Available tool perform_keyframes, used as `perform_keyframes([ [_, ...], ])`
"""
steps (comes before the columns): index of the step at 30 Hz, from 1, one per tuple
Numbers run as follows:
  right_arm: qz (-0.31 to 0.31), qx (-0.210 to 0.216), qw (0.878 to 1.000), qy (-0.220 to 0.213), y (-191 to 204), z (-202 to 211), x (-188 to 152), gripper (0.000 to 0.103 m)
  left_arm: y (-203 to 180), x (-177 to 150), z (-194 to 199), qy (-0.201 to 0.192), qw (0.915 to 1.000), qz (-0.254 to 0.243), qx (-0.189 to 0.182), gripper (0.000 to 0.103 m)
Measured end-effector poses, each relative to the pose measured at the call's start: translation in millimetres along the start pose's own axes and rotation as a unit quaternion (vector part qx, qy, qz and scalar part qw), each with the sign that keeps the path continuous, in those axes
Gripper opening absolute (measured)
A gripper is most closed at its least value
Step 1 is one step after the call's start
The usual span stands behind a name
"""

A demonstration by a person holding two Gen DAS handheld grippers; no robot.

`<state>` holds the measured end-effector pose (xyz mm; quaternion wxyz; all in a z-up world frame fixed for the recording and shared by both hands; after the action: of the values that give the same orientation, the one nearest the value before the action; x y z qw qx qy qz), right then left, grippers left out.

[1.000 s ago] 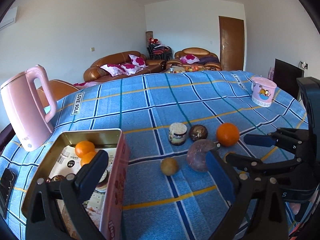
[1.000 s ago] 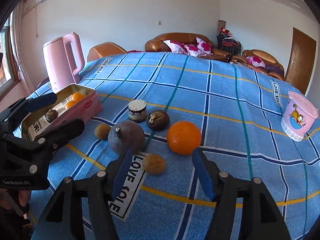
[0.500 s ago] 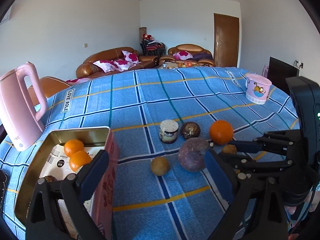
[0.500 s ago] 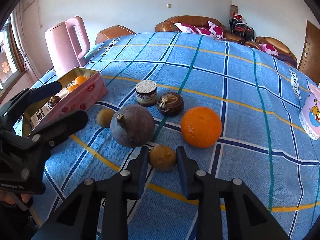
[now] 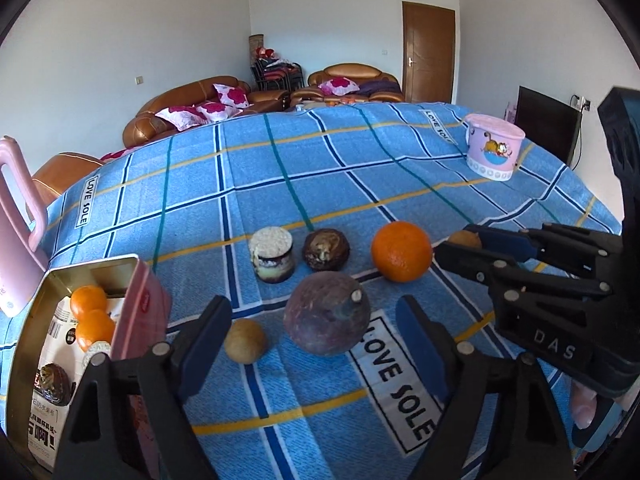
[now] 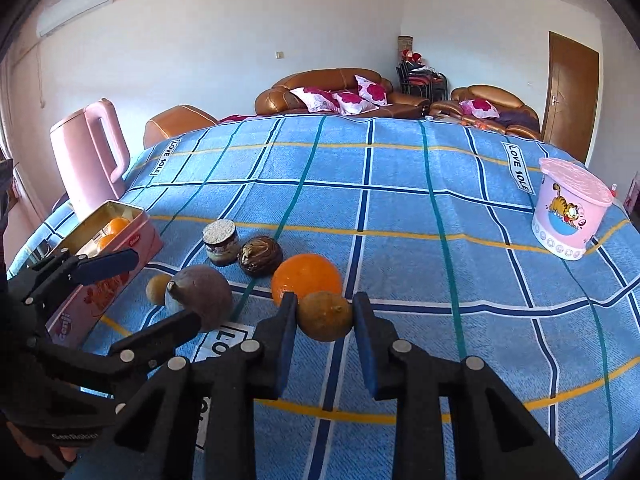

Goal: Organize fruits
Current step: 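Grasp the dark purple fruit with the left tool while the right grasps a brown fruit, then lift the purple fruit with the left tool while the right tool lifts the brown fruit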

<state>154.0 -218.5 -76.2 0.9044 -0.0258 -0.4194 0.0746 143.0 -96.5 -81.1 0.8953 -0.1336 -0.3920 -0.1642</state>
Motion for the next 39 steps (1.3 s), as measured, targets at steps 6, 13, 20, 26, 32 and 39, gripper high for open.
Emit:
perform_keyframes([
  [6,-0.004,0.005,1.000,0.003,-1.4,-1.5,-0.8,0.030,6.6,0.2,-19.4,0.039,0.9985,0.026,-0.029,0.057],
  [13,0.005,0.021,1.000,0.016,2.7,-5.9,-2.3,0.030,3.4,1.2,-18.0,0.033,0.9987,0.020,-0.032,0.052],
  [20,0.003,0.028,1.000,-0.007,2.6,2.6,-2.1,0.030,1.8,3.4,-5.5,-0.001,0.9997,0.011,-0.022,0.052],
  [26,0.004,0.036,0.999,-0.028,2.6,10.6,-0.8,0.030,4.8,4.8,3.1,-0.023,0.9993,0.017,-0.024,0.052],
  [32,0.005,0.039,0.998,-0.042,3.2,16.0,0.0,0.030,7.1,5.0,9.7,-0.041,0.9986,0.023,-0.026,0.052],
  [39,0.006,0.041,0.997,-0.063,2.4,23.5,-0.1,0.030,7.8,4.8,20.4,-0.068,0.9972,0.025,-0.020,0.052],
])
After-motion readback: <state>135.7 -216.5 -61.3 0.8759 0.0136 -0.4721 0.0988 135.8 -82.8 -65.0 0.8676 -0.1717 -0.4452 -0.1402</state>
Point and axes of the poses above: each gripper's, at about its wrist camera, not at the fingertips, and z roughly against the way its jaws point, y to its left, x to its top, the point moved 3 cm from there along -z, roughly the way its jaws point, and after that the axes turned 13 degrees about -x, right-handed, at the moved point
